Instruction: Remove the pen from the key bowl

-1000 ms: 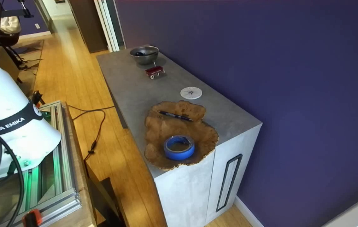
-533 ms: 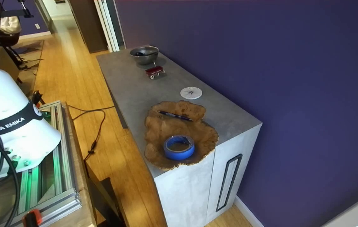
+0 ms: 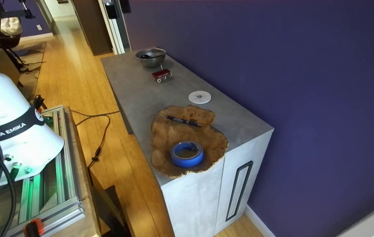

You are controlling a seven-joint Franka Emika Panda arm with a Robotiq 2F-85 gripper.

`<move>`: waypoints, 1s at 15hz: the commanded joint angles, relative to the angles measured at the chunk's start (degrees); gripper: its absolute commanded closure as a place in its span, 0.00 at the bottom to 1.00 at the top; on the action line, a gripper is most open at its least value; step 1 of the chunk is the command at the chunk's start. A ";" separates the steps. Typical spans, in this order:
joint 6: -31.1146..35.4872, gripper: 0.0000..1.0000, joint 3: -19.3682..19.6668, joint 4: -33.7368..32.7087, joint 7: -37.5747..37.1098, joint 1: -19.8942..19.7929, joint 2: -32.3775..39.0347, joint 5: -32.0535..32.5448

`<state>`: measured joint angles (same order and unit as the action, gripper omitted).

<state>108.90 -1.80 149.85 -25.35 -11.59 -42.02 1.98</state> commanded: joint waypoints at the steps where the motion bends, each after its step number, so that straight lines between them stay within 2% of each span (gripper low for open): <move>1: -0.13 0.00 -0.11 -0.11 0.05 -0.14 0.02 -0.08; 2: 1.07 0.00 0.11 0.16 -2.09 -0.60 0.87 -1.60; 4: 7.66 0.00 -0.65 1.42 -8.27 -2.91 5.14 -1.75; 6: 17.10 0.00 -1.01 3.23 -11.52 -3.48 12.09 -1.47; 8: 23.78 0.00 -2.26 3.60 -14.32 -4.56 19.12 1.41; 11: 30.01 0.00 -3.55 2.02 -18.84 -4.86 30.88 6.97; 14: 33.90 0.00 -0.74 -0.64 -20.90 -3.38 42.28 10.59; 15: 36.97 0.00 1.92 -1.11 -14.84 -1.91 45.84 5.31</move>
<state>141.28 -4.13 152.97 -44.48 -15.52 -7.24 10.15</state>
